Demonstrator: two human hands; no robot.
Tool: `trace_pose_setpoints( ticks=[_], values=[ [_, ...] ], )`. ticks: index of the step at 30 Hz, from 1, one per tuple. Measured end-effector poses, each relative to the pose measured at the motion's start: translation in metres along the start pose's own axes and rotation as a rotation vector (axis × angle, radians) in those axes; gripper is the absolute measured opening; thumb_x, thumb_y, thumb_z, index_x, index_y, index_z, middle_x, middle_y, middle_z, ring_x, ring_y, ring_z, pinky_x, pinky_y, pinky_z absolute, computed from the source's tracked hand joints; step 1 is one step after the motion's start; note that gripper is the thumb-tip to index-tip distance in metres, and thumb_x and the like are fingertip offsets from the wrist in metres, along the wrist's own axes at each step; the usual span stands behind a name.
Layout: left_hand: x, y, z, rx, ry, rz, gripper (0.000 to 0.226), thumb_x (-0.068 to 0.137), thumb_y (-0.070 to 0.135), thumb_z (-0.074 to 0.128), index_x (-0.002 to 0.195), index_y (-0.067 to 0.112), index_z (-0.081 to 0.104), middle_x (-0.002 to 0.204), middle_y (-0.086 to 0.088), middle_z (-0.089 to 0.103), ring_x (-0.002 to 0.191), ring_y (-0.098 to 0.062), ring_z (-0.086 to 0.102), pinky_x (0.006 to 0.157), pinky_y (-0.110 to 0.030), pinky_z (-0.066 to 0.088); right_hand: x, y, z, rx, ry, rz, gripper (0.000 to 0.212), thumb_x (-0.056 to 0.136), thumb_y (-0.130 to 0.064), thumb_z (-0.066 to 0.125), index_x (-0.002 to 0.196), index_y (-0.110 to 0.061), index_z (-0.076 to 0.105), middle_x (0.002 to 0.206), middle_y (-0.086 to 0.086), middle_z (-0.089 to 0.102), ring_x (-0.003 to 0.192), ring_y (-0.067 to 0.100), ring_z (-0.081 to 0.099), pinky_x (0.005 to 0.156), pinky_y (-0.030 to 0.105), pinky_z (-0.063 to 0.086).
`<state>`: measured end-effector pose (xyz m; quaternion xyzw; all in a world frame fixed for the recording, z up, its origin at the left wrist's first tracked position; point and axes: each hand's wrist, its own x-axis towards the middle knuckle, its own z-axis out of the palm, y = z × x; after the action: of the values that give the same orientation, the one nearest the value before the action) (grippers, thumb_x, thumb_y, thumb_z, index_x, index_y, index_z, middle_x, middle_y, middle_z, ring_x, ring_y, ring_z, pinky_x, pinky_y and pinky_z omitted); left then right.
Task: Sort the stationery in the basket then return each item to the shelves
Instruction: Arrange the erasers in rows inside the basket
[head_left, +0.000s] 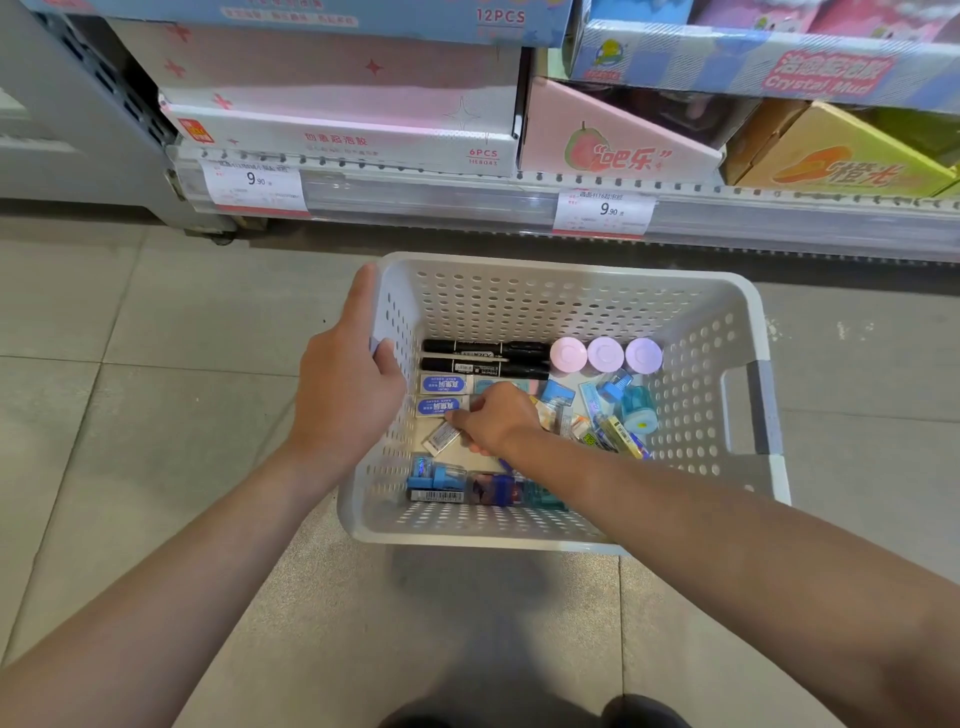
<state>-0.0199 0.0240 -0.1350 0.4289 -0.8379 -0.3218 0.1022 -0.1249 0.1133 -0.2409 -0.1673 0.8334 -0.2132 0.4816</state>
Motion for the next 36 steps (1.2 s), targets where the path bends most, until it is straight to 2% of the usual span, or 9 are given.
trace_pose_setpoints(
  ticks=[3, 6, 10, 14, 21, 27, 31, 34, 36],
  values=[
    [0.000, 0.001, 0.000, 0.009, -0.001, 0.003, 0.066, 0.095, 0.005, 0.049, 0.151, 0.022, 0.018, 0.063, 0.008, 0.042, 0.051, -0.008, 0.044, 0.047, -0.013, 0.028, 0.002, -0.002, 0.001, 0.027, -0.014, 0.030, 0.036, 0.088, -0.035, 0.062, 0.088, -0.001, 0.070, 0.078, 0.010, 0.074, 0.061, 0.014, 0.062, 0.074, 0.033, 0.058],
    [0.000, 0.000, 0.000, 0.006, -0.006, 0.006, 0.065, 0.095, 0.005, 0.049, 0.151, 0.022, 0.019, 0.072, 0.001, 0.047, 0.053, -0.008, 0.044, 0.048, -0.013, 0.030, -0.001, -0.005, 0.000, 0.132, -0.081, 0.108, 0.034, 0.090, -0.032, 0.061, 0.094, 0.002, 0.068, 0.074, 0.010, 0.069, 0.043, 0.009, 0.054, 0.053, 0.022, 0.052],
    [0.000, 0.000, 0.000, -0.008, -0.013, 0.013, 0.066, 0.095, 0.005, 0.049, 0.151, 0.023, 0.019, 0.085, -0.004, 0.052, 0.056, -0.010, 0.045, 0.048, -0.015, 0.033, 0.001, -0.003, 0.001, 0.133, -0.101, 0.114, 0.035, 0.090, -0.032, 0.061, 0.094, 0.002, 0.068, 0.062, 0.004, 0.063, 0.028, 0.001, 0.048, 0.045, 0.016, 0.047],
    [0.000, 0.000, 0.000, -0.006, -0.011, 0.030, 0.066, 0.096, 0.006, 0.049, 0.151, 0.024, 0.018, 0.090, -0.009, 0.057, 0.056, -0.009, 0.047, 0.048, -0.013, 0.032, 0.005, -0.001, 0.000, 0.099, -0.098, 0.105, 0.038, 0.091, -0.035, 0.058, 0.085, 0.000, 0.068, 0.061, 0.003, 0.064, 0.043, 0.008, 0.053, 0.055, 0.021, 0.052],
    [0.000, -0.002, 0.002, 0.002, -0.002, 0.052, 0.066, 0.096, 0.007, 0.050, 0.150, 0.025, 0.018, 0.118, -0.016, 0.060, 0.067, -0.013, 0.055, 0.051, -0.014, 0.039, 0.012, -0.001, 0.004, -0.065, -0.068, 0.042, 0.038, 0.092, -0.039, 0.055, 0.086, -0.004, 0.067, 0.066, 0.004, 0.068, 0.047, 0.009, 0.054, 0.070, 0.028, 0.055],
    [0.000, -0.003, 0.002, 0.004, 0.010, 0.048, 0.066, 0.096, 0.007, 0.050, 0.150, 0.025, 0.018, 0.104, -0.007, 0.060, 0.063, -0.012, 0.055, 0.050, -0.015, 0.039, 0.007, -0.009, -0.006, -0.297, -0.137, -0.057, 0.045, 0.094, -0.044, 0.048, 0.066, -0.010, 0.056, 0.058, 0.002, 0.061, 0.047, 0.011, 0.053, 0.077, 0.031, 0.056],
    [0.000, -0.003, 0.001, 0.000, 0.021, 0.043, 0.065, 0.095, 0.005, 0.049, 0.151, 0.021, 0.019, 0.067, -0.003, 0.052, 0.052, -0.012, 0.050, 0.047, -0.019, 0.036, 0.004, -0.025, -0.040, -0.335, -0.333, -0.040, 0.024, 0.095, -0.018, 0.054, 0.087, 0.003, 0.063, 0.073, 0.012, 0.067, 0.047, 0.012, 0.056, 0.066, 0.028, 0.057],
    [0.001, -0.003, 0.000, -0.011, 0.011, 0.043, 0.065, 0.095, 0.005, 0.048, 0.152, 0.020, 0.018, 0.062, -0.004, 0.051, 0.051, -0.012, 0.050, 0.047, -0.020, 0.039, -0.005, -0.035, -0.080, -0.315, -0.366, -0.141, 0.015, 0.095, -0.004, 0.049, 0.090, 0.002, 0.062, 0.063, 0.007, 0.059, 0.041, 0.006, 0.053, 0.042, 0.014, 0.047],
    [0.001, -0.002, 0.000, -0.025, 0.003, 0.040, 0.066, 0.096, 0.005, 0.048, 0.152, 0.020, 0.018, 0.063, -0.007, 0.053, 0.051, -0.014, 0.051, 0.048, -0.025, 0.044, -0.010, -0.037, -0.101, -0.423, -0.331, -0.272, 0.016, 0.094, -0.006, 0.050, 0.098, 0.000, 0.065, 0.071, 0.004, 0.062, 0.053, 0.006, 0.058, 0.046, 0.011, 0.047]
  ],
)
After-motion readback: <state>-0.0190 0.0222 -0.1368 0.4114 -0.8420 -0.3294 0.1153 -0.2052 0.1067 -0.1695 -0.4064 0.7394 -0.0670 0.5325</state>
